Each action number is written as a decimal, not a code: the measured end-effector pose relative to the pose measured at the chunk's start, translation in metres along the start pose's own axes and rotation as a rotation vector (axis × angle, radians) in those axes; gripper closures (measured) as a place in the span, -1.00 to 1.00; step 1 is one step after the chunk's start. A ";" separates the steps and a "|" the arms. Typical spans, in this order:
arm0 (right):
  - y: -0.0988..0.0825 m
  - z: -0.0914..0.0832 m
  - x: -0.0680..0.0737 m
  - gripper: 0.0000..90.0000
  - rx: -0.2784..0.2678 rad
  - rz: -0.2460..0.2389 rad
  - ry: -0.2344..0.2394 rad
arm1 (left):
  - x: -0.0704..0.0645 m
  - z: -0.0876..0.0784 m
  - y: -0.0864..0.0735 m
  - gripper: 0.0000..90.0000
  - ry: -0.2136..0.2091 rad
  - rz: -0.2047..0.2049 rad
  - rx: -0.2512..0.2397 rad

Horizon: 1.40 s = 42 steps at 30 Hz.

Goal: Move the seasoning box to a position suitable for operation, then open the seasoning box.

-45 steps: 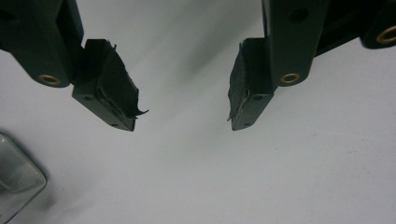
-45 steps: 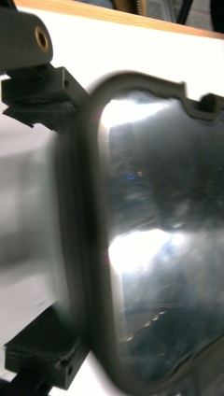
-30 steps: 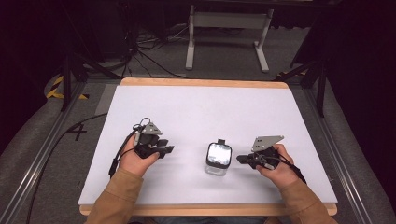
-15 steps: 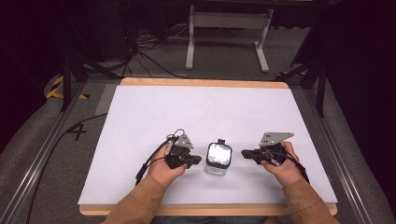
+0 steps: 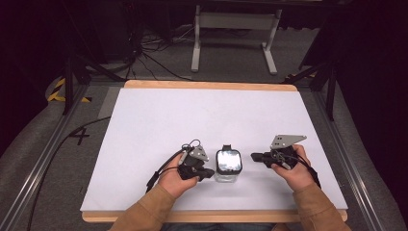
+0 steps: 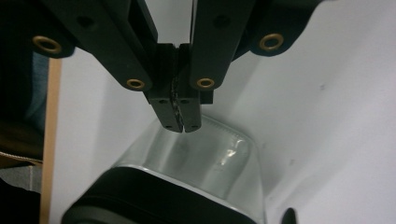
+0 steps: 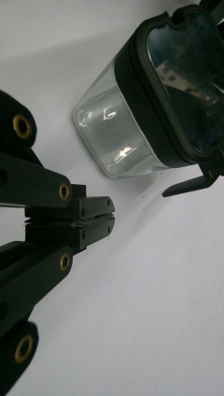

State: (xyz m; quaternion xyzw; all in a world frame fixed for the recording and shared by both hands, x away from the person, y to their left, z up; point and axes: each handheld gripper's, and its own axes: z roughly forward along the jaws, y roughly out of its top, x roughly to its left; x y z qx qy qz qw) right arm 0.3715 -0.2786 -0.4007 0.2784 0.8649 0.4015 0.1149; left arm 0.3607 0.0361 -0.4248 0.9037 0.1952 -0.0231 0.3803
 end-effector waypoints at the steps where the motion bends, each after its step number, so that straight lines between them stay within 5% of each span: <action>1: 0.000 0.000 0.000 0.99 0.000 0.000 0.000 | 0.000 0.000 0.000 0.98 0.000 0.000 0.000; 7: 0.000 -0.003 -0.002 1.00 -0.002 0.002 -0.003 | 0.003 -0.014 0.002 0.85 0.048 -0.017 -0.025; 13: -0.003 -0.012 -0.010 1.00 0.038 0.069 -0.012 | 0.013 -0.054 0.009 0.80 0.072 -0.045 -0.079; 18: -0.006 -0.019 -0.016 1.00 0.029 0.115 -0.006 | 0.014 -0.076 0.022 0.76 0.067 -0.040 -0.144; 22: -0.008 -0.019 -0.019 1.00 0.034 0.132 -0.024 | 0.016 -0.086 0.042 0.81 0.019 -0.019 -0.184; 27: -0.014 -0.020 -0.024 1.00 0.030 0.159 -0.029 | 0.026 -0.076 0.065 0.95 -0.038 0.004 -0.200; 32: -0.020 -0.028 -0.025 1.00 0.019 0.169 -0.024 | 0.035 -0.061 0.081 0.98 -0.060 0.067 -0.153; 35: -0.025 -0.031 -0.026 1.00 0.022 0.172 -0.028 | 0.038 -0.044 0.090 0.99 -0.091 0.061 -0.121; 42: -0.032 -0.039 -0.026 1.00 0.005 0.186 -0.039 | 0.048 -0.024 0.096 1.00 -0.079 0.059 -0.066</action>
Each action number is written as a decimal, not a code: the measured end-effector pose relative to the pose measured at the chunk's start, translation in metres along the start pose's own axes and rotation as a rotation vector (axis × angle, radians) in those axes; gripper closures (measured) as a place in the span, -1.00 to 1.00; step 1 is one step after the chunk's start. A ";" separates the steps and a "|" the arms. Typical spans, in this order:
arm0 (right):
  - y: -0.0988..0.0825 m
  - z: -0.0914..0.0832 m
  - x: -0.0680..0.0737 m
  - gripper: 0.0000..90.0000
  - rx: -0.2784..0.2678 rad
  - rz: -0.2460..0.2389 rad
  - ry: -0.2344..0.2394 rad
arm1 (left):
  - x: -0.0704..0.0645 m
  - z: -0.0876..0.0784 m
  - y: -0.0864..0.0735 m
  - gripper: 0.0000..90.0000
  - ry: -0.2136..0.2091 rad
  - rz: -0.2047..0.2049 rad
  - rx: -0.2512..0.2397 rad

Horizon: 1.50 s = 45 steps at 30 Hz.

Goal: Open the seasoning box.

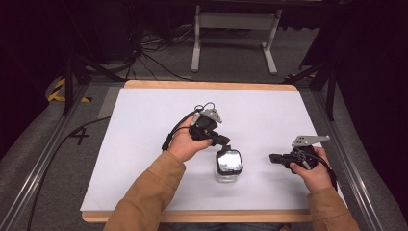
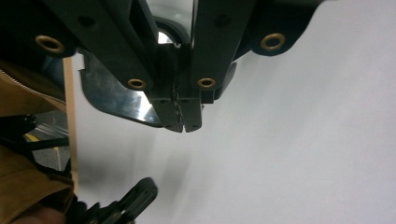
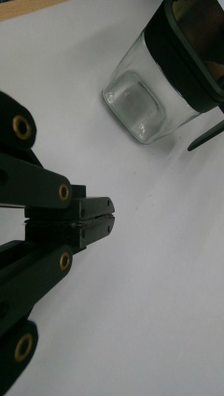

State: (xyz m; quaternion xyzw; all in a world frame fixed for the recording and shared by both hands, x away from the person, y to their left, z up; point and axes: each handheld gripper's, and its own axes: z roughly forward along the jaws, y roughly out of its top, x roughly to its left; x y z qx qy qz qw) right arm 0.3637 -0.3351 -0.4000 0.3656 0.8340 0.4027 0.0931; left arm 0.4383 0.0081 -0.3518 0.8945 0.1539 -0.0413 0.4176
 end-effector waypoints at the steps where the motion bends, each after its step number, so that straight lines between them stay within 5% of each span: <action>1: -0.001 -0.001 0.000 1.00 0.000 0.006 0.002 | 0.002 0.002 0.000 1.00 -0.002 -0.002 0.008; 17: -0.005 0.000 0.001 1.00 0.000 0.007 0.005 | 0.005 0.009 0.001 1.00 -0.012 -0.005 0.044; 33: -0.003 0.003 0.006 1.00 0.011 -0.012 0.026 | 0.003 0.015 0.024 1.00 0.001 0.034 0.198; 45: 0.002 0.006 0.019 1.00 0.016 -0.055 0.053 | 0.007 0.018 0.025 1.00 -0.023 -0.001 0.192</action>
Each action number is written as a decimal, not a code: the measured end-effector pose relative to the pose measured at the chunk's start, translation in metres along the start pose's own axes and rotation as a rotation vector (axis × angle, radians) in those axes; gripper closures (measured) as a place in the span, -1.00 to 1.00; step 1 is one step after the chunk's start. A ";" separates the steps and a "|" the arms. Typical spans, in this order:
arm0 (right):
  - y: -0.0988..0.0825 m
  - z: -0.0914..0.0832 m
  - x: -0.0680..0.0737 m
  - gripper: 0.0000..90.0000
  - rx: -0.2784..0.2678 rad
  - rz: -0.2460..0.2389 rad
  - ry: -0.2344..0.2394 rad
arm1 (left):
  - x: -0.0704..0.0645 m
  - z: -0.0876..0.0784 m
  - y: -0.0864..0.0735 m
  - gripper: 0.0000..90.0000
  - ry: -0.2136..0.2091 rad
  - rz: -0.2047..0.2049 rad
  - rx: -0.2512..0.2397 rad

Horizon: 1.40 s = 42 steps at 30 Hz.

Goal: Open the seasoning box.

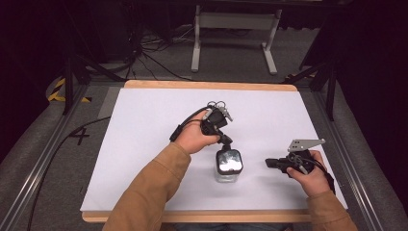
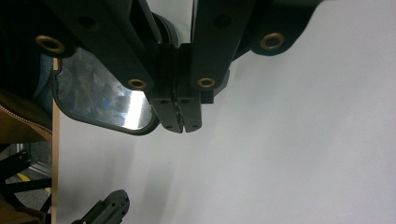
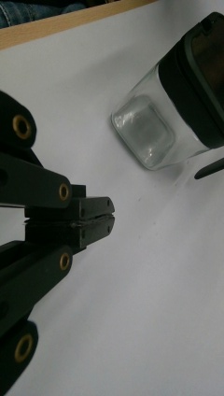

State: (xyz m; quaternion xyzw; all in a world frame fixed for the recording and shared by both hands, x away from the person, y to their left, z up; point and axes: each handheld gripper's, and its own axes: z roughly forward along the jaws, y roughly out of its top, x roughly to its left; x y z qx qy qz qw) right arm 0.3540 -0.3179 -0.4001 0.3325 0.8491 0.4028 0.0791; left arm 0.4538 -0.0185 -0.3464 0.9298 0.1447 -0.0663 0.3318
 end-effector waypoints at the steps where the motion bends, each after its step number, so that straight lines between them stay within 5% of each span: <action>1: 0.001 0.000 0.002 1.00 -0.003 -0.006 0.006 | 0.000 0.000 0.000 1.00 0.001 -0.001 -0.004; 12: 0.022 0.008 0.038 1.00 -0.046 -0.118 0.109 | 0.002 0.002 0.000 1.00 0.008 -0.006 0.000; 19: 0.038 0.014 0.054 1.00 -0.091 -0.168 0.163 | 0.003 0.004 -0.001 1.00 0.050 -0.005 0.008; 27: 0.049 0.017 0.063 1.00 -0.166 -0.203 0.158 | 0.006 -0.006 -0.009 0.99 0.073 -0.031 -0.044; 33: 0.054 0.018 0.062 1.00 -0.190 -0.206 0.151 | -0.004 -0.034 -0.024 0.97 0.114 -0.044 -0.107; 35: 0.056 0.016 0.062 1.00 -0.204 -0.206 0.148 | -0.010 -0.045 -0.032 0.92 0.176 -0.038 -0.113; 42: 0.064 0.014 0.060 1.00 -0.238 -0.195 0.126 | -0.038 -0.059 -0.073 0.95 0.161 -0.093 -0.211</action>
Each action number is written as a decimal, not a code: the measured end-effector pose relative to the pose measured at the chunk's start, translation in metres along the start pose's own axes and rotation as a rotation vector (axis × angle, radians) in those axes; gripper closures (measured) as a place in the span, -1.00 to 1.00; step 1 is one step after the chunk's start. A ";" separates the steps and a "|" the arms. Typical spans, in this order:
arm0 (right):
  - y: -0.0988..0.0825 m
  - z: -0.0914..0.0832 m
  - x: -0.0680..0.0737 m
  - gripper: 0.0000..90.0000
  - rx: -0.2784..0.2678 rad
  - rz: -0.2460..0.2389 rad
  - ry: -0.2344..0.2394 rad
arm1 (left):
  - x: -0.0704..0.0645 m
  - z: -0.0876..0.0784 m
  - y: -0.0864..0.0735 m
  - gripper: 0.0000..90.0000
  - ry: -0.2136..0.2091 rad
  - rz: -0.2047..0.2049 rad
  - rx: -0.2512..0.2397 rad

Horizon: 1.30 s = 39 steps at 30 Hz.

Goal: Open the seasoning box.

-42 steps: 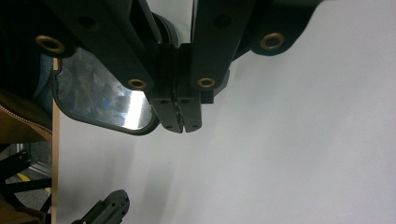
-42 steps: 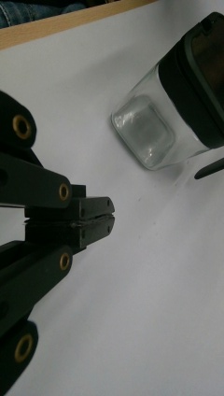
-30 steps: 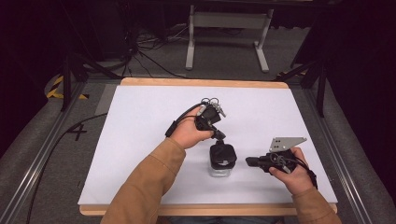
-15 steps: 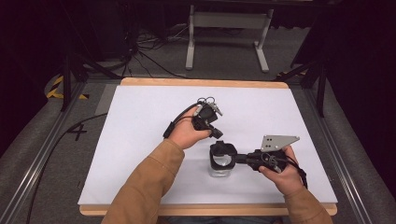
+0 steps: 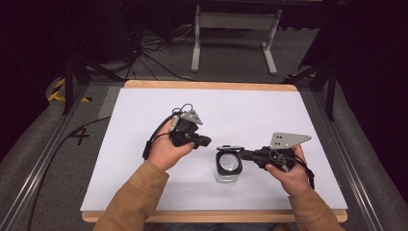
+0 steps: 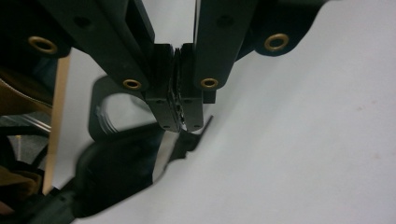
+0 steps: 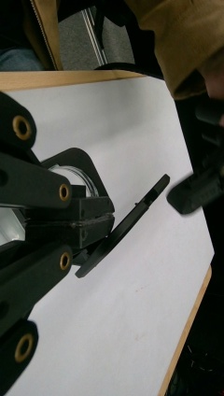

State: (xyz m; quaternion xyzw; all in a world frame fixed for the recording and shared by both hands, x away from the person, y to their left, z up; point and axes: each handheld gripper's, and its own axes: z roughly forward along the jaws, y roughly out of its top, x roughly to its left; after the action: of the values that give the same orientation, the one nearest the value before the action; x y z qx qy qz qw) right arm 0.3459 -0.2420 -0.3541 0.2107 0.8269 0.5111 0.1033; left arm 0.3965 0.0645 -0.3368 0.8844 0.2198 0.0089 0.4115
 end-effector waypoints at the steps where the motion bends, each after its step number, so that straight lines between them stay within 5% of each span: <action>1: 0.001 0.000 0.000 1.00 -0.003 0.001 -0.004 | -0.003 0.000 -0.005 0.93 0.000 -0.008 -0.012; 8: 0.007 0.003 -0.003 1.00 -0.025 0.000 -0.014 | -0.026 0.009 -0.031 0.96 -0.040 -0.052 -0.089; 16: 0.008 0.005 -0.004 1.00 -0.050 0.007 -0.041 | -0.051 0.031 -0.032 0.99 -0.072 -0.023 -0.166; 20: 0.008 0.005 -0.005 1.00 -0.054 0.018 -0.048 | -0.056 0.036 -0.031 0.99 -0.066 -0.008 -0.165; 26: 0.009 0.010 -0.008 1.00 -0.055 0.025 -0.056 | -0.057 0.049 -0.031 0.99 -0.060 -0.021 -0.099; 39: 0.011 0.018 -0.018 1.00 -0.063 0.031 -0.098 | -0.059 0.050 -0.030 1.00 -0.048 -0.034 -0.093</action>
State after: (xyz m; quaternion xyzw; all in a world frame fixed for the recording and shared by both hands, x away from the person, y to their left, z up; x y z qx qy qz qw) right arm 0.3718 -0.2314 -0.3535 0.2448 0.8009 0.5276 0.1422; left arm 0.3419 0.0219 -0.3823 0.8604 0.2242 -0.0092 0.4576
